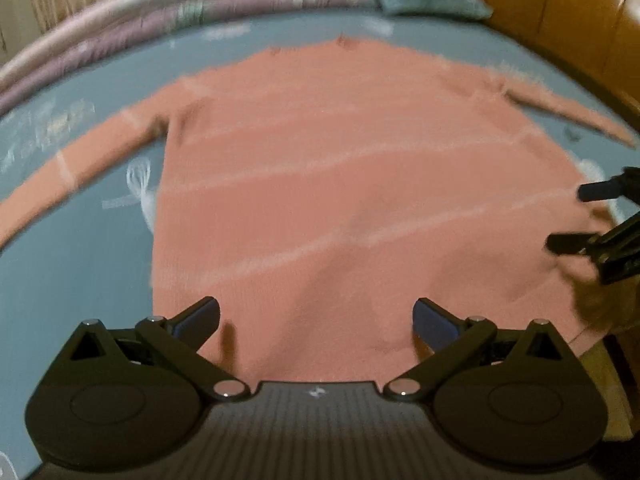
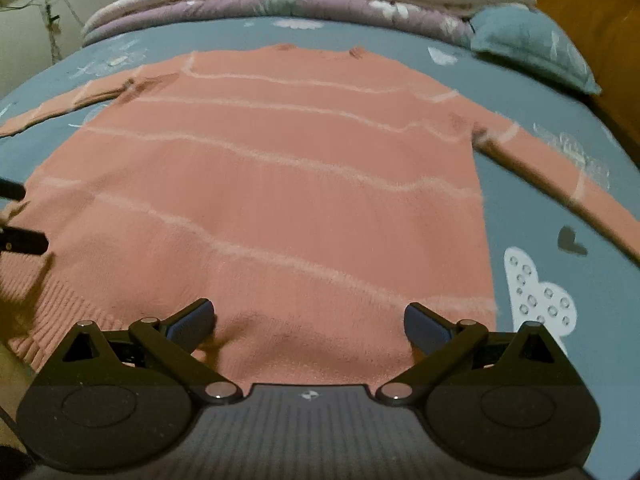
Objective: Fold clothes
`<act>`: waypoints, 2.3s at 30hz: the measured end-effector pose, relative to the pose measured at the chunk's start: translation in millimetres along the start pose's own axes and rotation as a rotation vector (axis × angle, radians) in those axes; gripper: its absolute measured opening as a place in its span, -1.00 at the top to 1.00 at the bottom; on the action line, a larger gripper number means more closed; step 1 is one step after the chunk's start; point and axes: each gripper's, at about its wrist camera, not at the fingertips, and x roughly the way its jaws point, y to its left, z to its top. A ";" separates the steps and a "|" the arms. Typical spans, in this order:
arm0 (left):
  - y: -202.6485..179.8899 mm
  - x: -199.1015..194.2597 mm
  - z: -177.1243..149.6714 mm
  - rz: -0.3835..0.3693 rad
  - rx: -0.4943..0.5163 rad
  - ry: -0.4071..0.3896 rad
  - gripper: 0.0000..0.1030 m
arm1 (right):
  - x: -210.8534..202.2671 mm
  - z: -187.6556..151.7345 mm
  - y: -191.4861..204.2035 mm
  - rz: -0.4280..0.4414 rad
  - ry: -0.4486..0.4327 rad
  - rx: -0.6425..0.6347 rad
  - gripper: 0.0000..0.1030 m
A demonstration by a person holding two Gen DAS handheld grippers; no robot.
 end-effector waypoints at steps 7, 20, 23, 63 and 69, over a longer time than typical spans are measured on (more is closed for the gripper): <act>-35.4 12.0 -30.5 0.047 0.086 -0.027 -0.99 | -6.4 -28.4 14.6 -0.004 -0.063 -0.008 -1.00; -67.1 -44.6 -79.3 0.000 0.079 -0.149 -0.99 | -62.7 -80.9 25.7 -0.003 -0.132 0.032 -1.00; -78.4 -49.1 -80.1 0.013 0.104 -0.161 -0.99 | -55.7 -78.9 35.7 0.021 -0.158 0.005 -1.00; -167.1 -45.1 -106.1 -0.101 0.621 -0.247 -0.81 | -76.9 -114.7 64.7 -0.080 -0.102 -0.675 0.81; -154.1 -54.2 -109.7 -0.112 0.552 -0.239 -0.81 | -89.6 -114.7 68.7 -0.105 -0.116 -0.721 0.89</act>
